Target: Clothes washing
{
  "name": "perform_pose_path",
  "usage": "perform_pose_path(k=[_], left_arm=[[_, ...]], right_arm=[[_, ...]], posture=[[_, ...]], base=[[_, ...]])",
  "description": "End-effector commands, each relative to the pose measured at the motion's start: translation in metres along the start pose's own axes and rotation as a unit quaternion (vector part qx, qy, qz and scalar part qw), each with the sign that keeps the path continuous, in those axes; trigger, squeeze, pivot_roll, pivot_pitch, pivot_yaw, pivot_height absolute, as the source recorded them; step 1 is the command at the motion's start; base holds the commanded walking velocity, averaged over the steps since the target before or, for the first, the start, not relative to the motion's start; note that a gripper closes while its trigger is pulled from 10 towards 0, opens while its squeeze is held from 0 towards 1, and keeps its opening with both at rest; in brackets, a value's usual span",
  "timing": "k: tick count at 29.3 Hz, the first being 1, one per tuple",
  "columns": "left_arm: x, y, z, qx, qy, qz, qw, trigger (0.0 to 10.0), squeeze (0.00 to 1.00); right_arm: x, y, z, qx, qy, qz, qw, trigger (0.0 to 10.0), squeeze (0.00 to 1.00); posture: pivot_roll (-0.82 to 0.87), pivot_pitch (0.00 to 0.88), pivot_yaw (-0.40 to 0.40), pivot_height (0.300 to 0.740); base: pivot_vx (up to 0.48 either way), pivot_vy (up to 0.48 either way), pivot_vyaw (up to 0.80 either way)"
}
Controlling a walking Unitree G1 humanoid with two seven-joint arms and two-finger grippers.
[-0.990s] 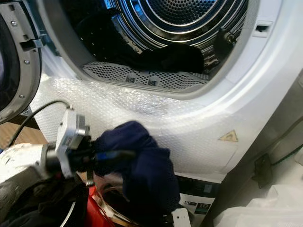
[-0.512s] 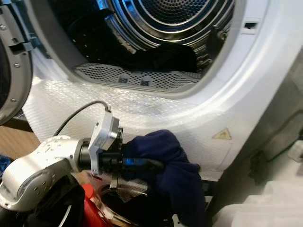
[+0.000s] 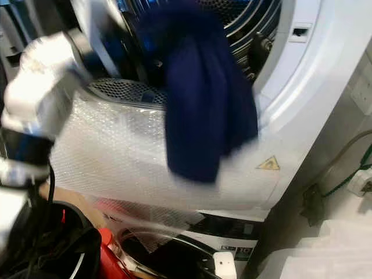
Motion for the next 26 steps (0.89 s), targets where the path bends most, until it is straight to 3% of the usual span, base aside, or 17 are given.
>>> perform_pose_path(k=[1,2,6,11,14,18,20,21,26], left_arm=[[-0.041,0.015,-0.003,0.026,0.039,-0.079,0.996,10.0,0.0],[-0.041,0.015,-0.003,0.026,0.039,-0.079,0.996,10.0,0.0],[-0.081,0.032,0.009,0.039,0.054,-0.157,0.985,10.0,0.0],[-0.098,0.038,0.012,0.074,0.066,-0.191,0.977,10.0,0.0],[-0.1,0.035,0.015,0.07,0.079,-0.188,0.977,10.0,0.0],[-0.104,0.029,0.029,0.007,0.101,-0.196,0.975,10.0,0.0],[-0.107,0.028,0.044,-0.084,0.129,-0.206,0.966,10.0,0.0],[-0.106,0.028,0.053,-0.14,0.149,-0.21,0.956,10.0,0.0],[-0.1,0.017,0.05,-0.147,0.12,-0.213,0.958,10.0,0.0]], right_arm=[[-0.006,0.001,0.002,-0.004,-0.009,-0.005,1.0,10.0,0.0],[-0.006,0.001,0.002,-0.004,-0.009,-0.005,1.0,10.0,0.0],[-0.016,0.004,0.008,-0.013,-0.019,-0.011,1.0,10.0,0.0],[-0.028,0.008,0.015,-0.022,-0.022,-0.021,0.999,10.0,0.0],[-0.033,0.01,0.019,-0.026,-0.023,-0.026,0.999,10.0,0.0],[-0.04,0.012,0.023,-0.032,-0.028,-0.03,0.999,10.0,0.0],[-0.045,0.014,0.025,-0.037,-0.033,-0.032,0.998,10.0,0.0],[-0.051,0.017,0.027,-0.041,-0.037,-0.035,0.998,10.0,0.0],[-0.059,0.02,0.032,-0.048,-0.044,-0.038,0.997,10.0,0.0]], posture=[[0.19,0.0,-0.004,0.74],[0.19,0.0,-0.004,0.74],[0.15,0.0,0.009,0.74],[0.12,0.0,0.013,0.74],[0.1,0.0,0.018,0.74],[0.08,0.0,0.025,0.74],[0.04,0.0,0.05,0.74],[0.02,0.0,0.06,0.74],[-0.01,0.0,0.07,0.74]], base=[[0.0,0.0,0.0],[0.0,0.0,0.0],[0.0,0.0,0.0],[0.0,0.0,0.0],[0.0,0.0,0.0],[0.0,0.0,0.0],[0.0,0.0,0.0],[0.0,0.0,0.0],[0.0,0.0,0.0]])
Point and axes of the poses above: a point about 5 cm out from each wrist's last joint towards the gripper, its own y axis pointing back from the gripper into the wrist, its own x axis along the axis of the wrist's last joint, z = x × y, the point moved 1 cm from there along -y, pointing out of the wrist towards the gripper, and after that the axes turned 8 degrees about -y, right-handed, at the moved point
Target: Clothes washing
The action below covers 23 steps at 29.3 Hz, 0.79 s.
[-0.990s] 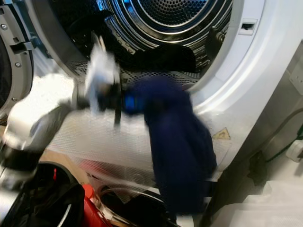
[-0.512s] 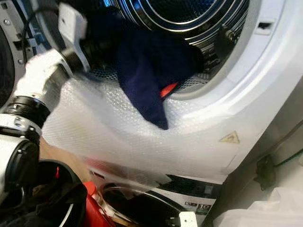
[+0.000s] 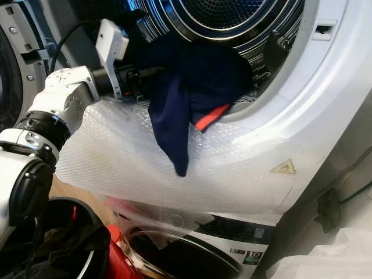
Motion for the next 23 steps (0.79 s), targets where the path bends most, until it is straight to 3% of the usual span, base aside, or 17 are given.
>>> perform_pose_path(k=[1,4,9,10,11,12,13,14,15,16,17,18,19,20,21,23], left_arm=[[0.006,-0.008,0.002,-0.015,-0.013,-0.018,1.0,10.0,0.0],[0.012,-0.012,0.0,-0.018,-0.025,-0.032,0.999,10.0,0.0],[0.028,-0.013,-0.02,0.109,-0.067,-0.054,0.99,10.0,0.0],[0.044,0.007,-0.052,0.288,-0.125,-0.081,0.946,10.0,0.0],[0.059,0.043,-0.081,0.443,-0.109,-0.062,0.888,10.0,0.0],[0.069,0.072,-0.097,0.541,-0.088,-0.046,0.835,10.0,0.0],[0.067,0.103,-0.108,0.6,0.002,0.0,0.8,10.0,0.0],[0.067,0.103,-0.108,0.6,0.002,0.0,0.8,10.0,0.0],[0.057,0.096,-0.104,0.553,-0.004,-0.019,0.833,10.0,0.0],[0.051,0.087,-0.099,0.518,-0.013,-0.034,0.854,10.0,0.0],[0.051,0.087,-0.099,0.518,-0.013,-0.034,0.854,10.0,0.0],[0.045,0.078,-0.093,0.487,-0.02,-0.047,0.872,10.0,0.0],[0.044,0.076,-0.092,0.482,-0.02,-0.049,0.875,10.0,0.0],[0.034,0.062,-0.083,0.43,-0.028,-0.064,0.9,10.0,0.0],[0.021,0.043,-0.067,0.345,-0.027,-0.08,0.935,10.0,0.0],[0.012,0.032,-0.055,0.287,-0.012,-0.084,0.954,10.0,0.0]], right_arm=[[-0.004,0.002,0.003,-0.004,-0.008,0.002,1.0,10.0,0.0],[-0.009,0.004,0.008,-0.009,-0.012,0.0,1.0,10.0,0.0],[-0.02,0.008,0.017,-0.02,-0.019,-0.008,1.0,10.0,0.0],[-0.023,0.01,0.02,-0.026,-0.026,-0.007,0.999,10.0,0.0],[-0.024,0.01,0.021,-0.028,-0.031,-0.004,0.999,10.0,0.0],[-0.025,0.011,0.021,-0.029,-0.034,-0.001,0.999,10.0,0.0],[-0.027,0.012,0.022,-0.036,-0.043,0.004,0.998,10.0,0.0],[-0.027,0.012,0.022,-0.036,-0.043,0.004,0.998,10.0,0.0],[-0.029,0.013,0.024,-0.041,-0.05,0.005,0.998,10.0,0.0],[-0.031,0.014,0.025,-0.041,-0.05,0.004,0.998,10.0,0.0],[-0.031,0.014,0.025,-0.041,-0.05,0.004,0.998,10.0,0.0],[-0.034,0.015,0.025,-0.041,-0.048,0.003,0.998,10.0,0.0],[-0.034,0.015,0.025,-0.041,-0.048,0.003,0.998,10.0,0.0],[-0.037,0.016,0.027,-0.043,-0.048,-0.001,0.998,10.0,0.0],[-0.041,0.017,0.029,-0.048,-0.048,-0.007,0.998,10.0,0.0],[-0.041,0.018,0.03,-0.05,-0.048,-0.008,0.998,10.0,0.0]], posture=[[-0.03,0.0,0.076,0.74],[-0.06,0.0,0.091,0.74],[-0.11,0.0,0.105,0.74],[-0.13,0.0,0.111,0.74],[-0.15,0.0,0.116,0.74],[-0.17,0.0,0.12,0.74],[-0.19,0.0,0.125,0.74],[-0.19,0.0,0.125,0.74],[-0.2,0.0,0.125,0.74],[-0.19,0.0,0.123,0.74],[-0.19,0.0,0.123,0.74],[-0.19,0.0,0.122,0.74],[-0.19,0.0,0.122,0.74],[-0.18,0.0,0.116,0.74],[-0.17,0.0,0.114,0.74],[-0.17,0.0,0.111,0.74]], base=[[0.0,0.0,0.0],[0.0,0.0,0.0],[0.0,0.0,0.0],[0.0,0.0,0.0],[0.0,0.0,0.0],[0.0,0.0,0.0],[0.0,0.0,0.0],[0.0,0.0,0.0],[0.0,0.0,0.0],[0.0,0.0,0.0],[0.0,0.0,0.0],[0.0,0.0,0.0],[0.0,0.0,0.0],[0.0,0.0,0.0],[0.0,0.0,0.0],[0.0,0.0,0.0]])
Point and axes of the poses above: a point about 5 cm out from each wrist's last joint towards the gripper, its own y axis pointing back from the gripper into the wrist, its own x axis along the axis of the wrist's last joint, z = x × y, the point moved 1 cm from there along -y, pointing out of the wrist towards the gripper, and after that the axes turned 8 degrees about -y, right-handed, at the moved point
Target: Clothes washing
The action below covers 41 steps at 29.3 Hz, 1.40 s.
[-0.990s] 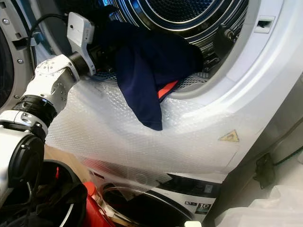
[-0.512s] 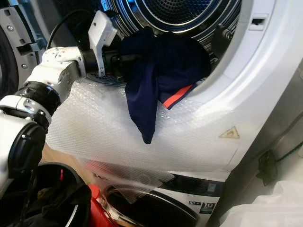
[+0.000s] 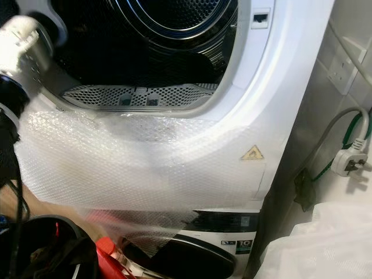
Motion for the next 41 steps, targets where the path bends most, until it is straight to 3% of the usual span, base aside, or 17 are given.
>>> perform_pose_path(k=[1,3,4,7,11,14,18,19,20,23,30,34,41], left_arm=[[-0.004,0.0,0.01,-0.058,-0.008,-0.012,0.998,10.0,0.0],[-0.011,-0.001,0.025,-0.118,-0.004,-0.021,0.993,10.0,0.0],[-0.011,-0.001,0.025,-0.118,-0.004,-0.021,0.993,10.0,0.0],[-0.011,0.0,0.037,-0.184,0.018,-0.014,0.983,10.0,0.0],[0.01,-0.003,0.046,-0.222,0.039,0.045,0.973,10.0,0.0],[0.024,-0.006,0.061,-0.274,0.045,0.078,0.958,10.0,0.0],[0.03,-0.006,0.072,-0.308,0.056,0.1,0.944,10.0,0.0],[0.032,-0.006,0.075,-0.32,0.058,0.109,0.939,10.0,0.08],[0.034,-0.006,0.078,-0.332,0.061,0.117,0.934,10.0,0.98],[0.035,-0.005,0.084,-0.347,0.058,0.129,0.927,10.0,1.0],[0.037,-0.006,0.064,-0.273,0.058,0.138,0.95,10.0,1.0],[0.034,-0.007,0.053,-0.229,0.02,0.115,0.966,10.0,1.0],[0.02,-0.005,0.047,-0.219,-0.006,0.075,0.973,10.0,1.0]], right_arm=[[-0.011,0.002,-0.003,0.003,-0.003,-0.02,1.0,10.0,0.0],[-0.009,0.002,-0.002,0.001,-0.005,-0.016,1.0,10.0,0.0],[-0.009,0.002,-0.002,0.001,-0.005,-0.016,1.0,10.0,0.0],[-0.005,0.0,-0.004,0.001,-0.006,-0.01,1.0,10.0,0.0],[-0.003,0.0,-0.007,0.001,-0.006,-0.005,1.0,10.0,0.0],[-0.004,0.0,-0.007,-0.005,-0.01,-0.003,1.0,10.0,0.0],[-0.004,0.0,-0.006,-0.009,-0.013,-0.001,1.0,10.0,0.0],[-0.004,0.0,-0.006,-0.009,-0.013,-0.001,1.0,10.0,0.0],[-0.004,0.0,-0.006,-0.009,-0.014,-0.001,1.0,10.0,0.0],[-0.003,0.0,-0.008,-0.008,-0.013,0.0,1.0,10.0,0.0],[-0.001,-0.002,-0.013,-0.001,-0.009,0.002,1.0,10.0,0.0],[0.002,-0.003,-0.019,0.008,-0.005,0.0,1.0,10.0,0.0],[0.009,-0.007,-0.03,0.024,0.003,0.0,1.0,10.0,0.0]], posture=[[-0.17,0.0,0.111,0.74],[-0.17,0.0,0.113,0.74],[-0.17,0.0,0.113,0.74],[-0.17,0.0,0.117,0.74],[-0.17,0.0,0.122,0.74],[-0.16,0.0,0.122,0.74],[-0.16,0.0,0.122,0.74],[-0.16,0.0,0.12,0.74],[-0.16,0.0,0.121,0.74],[-0.15,0.0,0.118,0.74],[-0.12,0.0,0.114,0.74],[-0.1,0.0,0.112,0.74],[-0.05,0.0,0.109,0.74]], base=[[0.0,0.0,0.0],[0.0,0.0,0.0],[0.0,0.0,0.0],[0.0,0.0,0.0],[0.0,0.0,0.0],[0.0,0.0,0.0],[0.0,0.0,0.0],[0.0,0.0,0.0],[0.0,0.0,0.0],[0.0,0.0,0.0],[0.0,0.0,0.0],[0.0,0.0,0.0],[0.0,0.0,0.0]])
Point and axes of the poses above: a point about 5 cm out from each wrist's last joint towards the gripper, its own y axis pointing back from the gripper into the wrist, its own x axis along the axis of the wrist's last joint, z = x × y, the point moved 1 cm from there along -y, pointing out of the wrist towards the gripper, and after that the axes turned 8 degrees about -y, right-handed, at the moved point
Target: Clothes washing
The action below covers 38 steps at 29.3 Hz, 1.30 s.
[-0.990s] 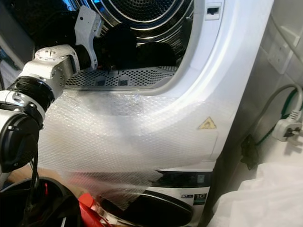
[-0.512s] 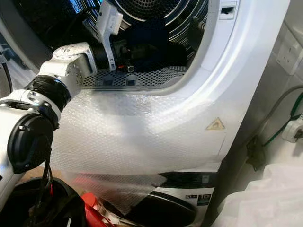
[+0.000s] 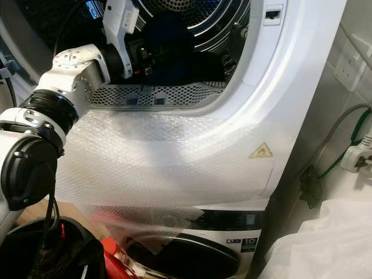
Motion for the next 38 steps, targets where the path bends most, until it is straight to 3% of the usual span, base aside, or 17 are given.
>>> perform_pose_path(k=[1,5,15,26,28,31,32,33,37,38], left_arm=[[0.004,0.005,-0.007,0.009,-0.021,-0.008,1.0,10.0,1.0],[-0.005,0.007,-0.01,0.025,-0.038,-0.063,0.997,10.0,1.0],[0.001,0.011,-0.015,0.024,-0.03,-0.057,0.998,10.0,1.0],[0.026,0.023,-0.027,-0.002,-0.009,0.01,1.0,10.0,1.0],[0.035,0.03,-0.029,-0.021,-0.017,0.046,0.999,10.0,1.0],[0.039,0.038,-0.019,-0.065,-0.046,0.08,0.994,10.0,1.0],[0.043,0.046,-0.007,-0.114,-0.061,0.113,0.985,10.0,1.0],[0.049,0.06,0.016,-0.198,-0.087,0.155,0.964,10.0,1.0],[0.053,0.071,0.032,-0.244,-0.081,0.166,0.952,10.0,1.0],[0.054,0.072,0.036,-0.249,-0.081,0.168,0.95,10.0,0.0]], right_arm=[[-0.003,0.0,-0.007,0.01,0.005,-0.011,1.0,10.0,0.0],[0.0,-0.002,-0.01,0.014,0.008,-0.011,1.0,10.0,0.0],[0.004,-0.004,-0.019,0.024,0.007,-0.012,1.0,10.0,0.0],[0.008,-0.006,-0.028,0.032,0.004,-0.01,0.999,10.0,0.0],[0.009,-0.006,-0.031,0.035,0.005,-0.01,0.999,10.0,0.0],[0.01,-0.007,-0.034,0.039,0.006,-0.011,0.999,10.0,0.0],[0.011,-0.007,-0.036,0.04,0.006,-0.011,0.999,10.0,0.0],[0.012,-0.007,-0.037,0.042,0.006,-0.011,0.999,10.0,0.0],[0.014,-0.008,-0.039,0.044,0.007,-0.009,0.999,10.0,0.0],[0.015,-0.008,-0.039,0.045,0.008,-0.008,0.999,10.0,0.0]], posture=[[-0.05,0.0,0.109,0.74],[-0.03,0.0,0.11,0.74],[-0.01,0.0,0.117,0.74],[0.01,0.0,0.125,0.74],[0.03,0.0,0.127,0.74],[0.04,0.0,0.125,0.74],[0.05,0.0,0.123,0.74],[0.05,0.0,0.121,0.74],[0.06,0.0,0.116,0.74],[0.06,0.0,0.113,0.74]], base=[[0.0,0.0,0.0],[0.0,0.0,0.0],[0.0,0.0,0.0],[0.0,0.0,0.0],[0.0,0.0,0.0],[0.0,0.0,0.0],[0.0,0.0,0.0],[0.0,0.0,0.0],[0.0,0.0,0.0],[0.0,0.0,0.0]])
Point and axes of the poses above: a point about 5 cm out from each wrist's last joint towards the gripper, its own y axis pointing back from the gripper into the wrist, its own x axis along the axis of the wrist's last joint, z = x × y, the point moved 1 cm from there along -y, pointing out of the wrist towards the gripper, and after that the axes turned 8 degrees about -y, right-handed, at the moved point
